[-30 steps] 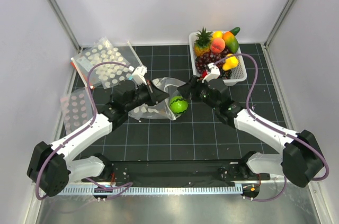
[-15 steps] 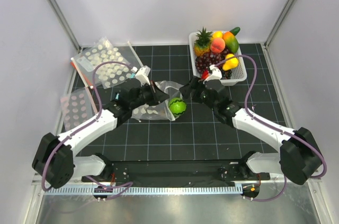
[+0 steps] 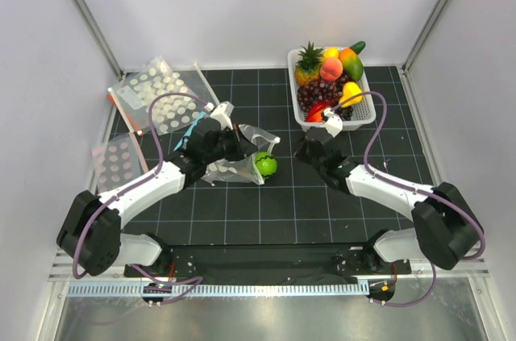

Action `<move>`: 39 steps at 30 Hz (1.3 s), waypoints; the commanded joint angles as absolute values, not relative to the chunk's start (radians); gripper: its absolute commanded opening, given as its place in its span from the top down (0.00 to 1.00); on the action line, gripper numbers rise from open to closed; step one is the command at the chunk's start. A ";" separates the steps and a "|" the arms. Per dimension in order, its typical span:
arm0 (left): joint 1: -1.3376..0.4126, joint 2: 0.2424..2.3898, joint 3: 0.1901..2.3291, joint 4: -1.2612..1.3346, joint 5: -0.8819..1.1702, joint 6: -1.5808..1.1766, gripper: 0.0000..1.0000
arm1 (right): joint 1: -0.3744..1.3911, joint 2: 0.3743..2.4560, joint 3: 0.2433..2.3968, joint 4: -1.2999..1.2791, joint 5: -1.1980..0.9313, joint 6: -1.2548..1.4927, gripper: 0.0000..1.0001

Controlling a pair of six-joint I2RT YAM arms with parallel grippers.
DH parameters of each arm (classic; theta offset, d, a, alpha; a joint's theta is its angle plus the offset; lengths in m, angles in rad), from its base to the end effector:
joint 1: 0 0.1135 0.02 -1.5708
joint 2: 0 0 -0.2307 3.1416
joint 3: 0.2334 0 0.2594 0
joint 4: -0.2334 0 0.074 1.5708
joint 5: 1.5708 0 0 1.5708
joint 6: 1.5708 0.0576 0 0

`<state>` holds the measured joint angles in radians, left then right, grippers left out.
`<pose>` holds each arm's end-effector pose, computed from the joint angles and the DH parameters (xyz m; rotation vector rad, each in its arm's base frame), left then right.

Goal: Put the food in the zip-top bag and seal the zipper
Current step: Adjust the fake fruit in the zipper food storage bag.

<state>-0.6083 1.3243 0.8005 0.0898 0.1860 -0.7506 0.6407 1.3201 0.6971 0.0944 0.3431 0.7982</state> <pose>0.2653 -0.1978 0.2080 -0.0251 2.1589 -1.0214 0.2629 0.1718 0.1738 0.3729 2.0744 0.5200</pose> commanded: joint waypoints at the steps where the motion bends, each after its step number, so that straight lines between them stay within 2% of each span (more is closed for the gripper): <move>1: -0.604 1.286 0.844 0.098 0.170 -0.733 1.00 | 0.652 1.357 0.693 0.141 0.423 0.854 0.99; 7: -0.604 1.253 0.836 0.089 0.157 -0.730 1.00 | 0.719 1.410 0.707 0.112 0.573 0.861 0.99; 14: -0.604 1.229 0.836 0.069 0.130 -0.721 1.00 | 0.788 1.514 0.744 0.081 0.594 0.871 0.99; 22: -0.604 1.203 0.836 0.061 0.127 -0.715 1.00 | 0.818 1.506 0.713 0.155 0.514 0.851 0.99; 23: -0.604 1.197 0.835 0.061 0.127 -0.713 1.00 | 0.819 1.505 0.710 0.170 0.491 0.845 0.99; 24: -0.604 1.193 0.834 0.061 0.129 -0.715 1.00 | 0.821 1.508 0.707 0.236 0.382 0.833 0.98; 25: -0.604 1.192 0.833 0.061 0.129 -0.716 1.00 | 0.821 1.511 0.701 0.324 0.271 0.728 0.48; 26: -0.604 1.187 0.831 0.061 0.127 -0.716 1.00 | 0.834 1.502 0.710 0.357 0.243 0.715 0.21; 27: -0.604 1.187 0.830 0.061 0.127 -0.718 1.00 | 0.918 1.449 0.707 0.368 0.289 0.683 0.00; 28: -0.604 1.184 0.830 0.061 0.126 -0.718 1.00 | 0.974 1.425 0.704 0.364 0.449 0.625 0.00; 29: -0.604 1.183 0.828 0.060 0.126 -0.718 1.00 | 1.000 1.410 0.712 0.330 0.510 0.638 0.00; 35: -0.604 1.184 0.825 0.064 0.132 -0.723 1.00 | 0.986 1.422 0.744 0.258 0.485 0.663 0.01; 39: -0.604 1.167 0.822 0.066 0.123 -0.718 1.00 | 0.986 1.436 0.753 0.252 0.498 0.678 0.05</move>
<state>-0.6079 1.2049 0.8005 0.0387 0.1375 -0.7280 0.9836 1.4319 0.7136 0.2451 0.4496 0.6827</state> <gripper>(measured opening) 0.012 0.954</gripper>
